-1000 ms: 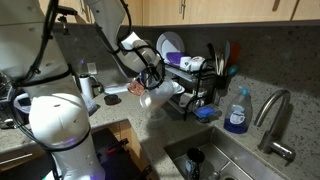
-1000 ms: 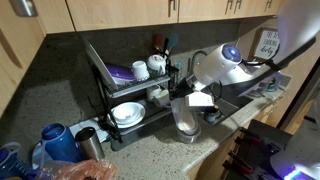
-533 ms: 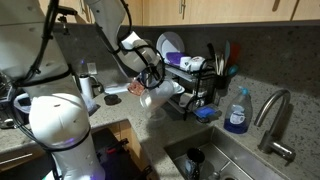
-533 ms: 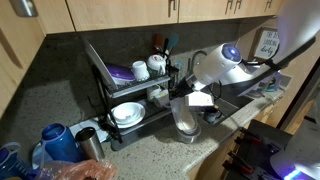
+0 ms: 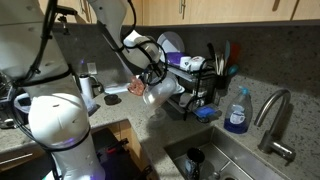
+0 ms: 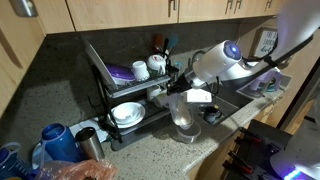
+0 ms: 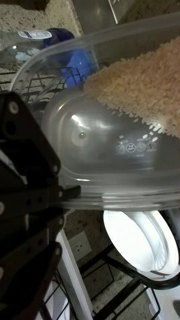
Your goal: Pour the contents from the left bowl to the right bowl
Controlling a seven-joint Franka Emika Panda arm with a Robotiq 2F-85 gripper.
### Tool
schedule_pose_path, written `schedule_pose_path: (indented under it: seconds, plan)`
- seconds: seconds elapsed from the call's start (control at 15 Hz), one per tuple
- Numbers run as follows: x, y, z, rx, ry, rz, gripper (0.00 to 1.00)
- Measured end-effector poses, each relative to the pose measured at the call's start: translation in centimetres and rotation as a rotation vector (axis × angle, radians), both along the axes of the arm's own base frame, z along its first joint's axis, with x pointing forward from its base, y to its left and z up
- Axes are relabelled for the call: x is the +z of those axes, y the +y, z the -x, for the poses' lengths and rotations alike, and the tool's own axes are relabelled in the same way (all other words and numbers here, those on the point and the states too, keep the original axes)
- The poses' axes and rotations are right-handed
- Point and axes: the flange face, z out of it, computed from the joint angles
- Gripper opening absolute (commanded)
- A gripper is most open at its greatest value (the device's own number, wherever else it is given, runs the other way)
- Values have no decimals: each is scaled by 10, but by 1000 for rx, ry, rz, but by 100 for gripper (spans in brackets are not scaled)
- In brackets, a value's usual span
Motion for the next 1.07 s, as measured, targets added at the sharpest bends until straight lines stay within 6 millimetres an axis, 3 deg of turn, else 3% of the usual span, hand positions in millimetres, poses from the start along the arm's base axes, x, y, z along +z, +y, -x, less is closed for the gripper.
schedule_pose_path:
  seconds: [0.53, 1.07]
  plan:
    - [7, 0, 1, -13, -91, -27, 1]
    - [-6, -5, 13, -16, -127, -48, 1]
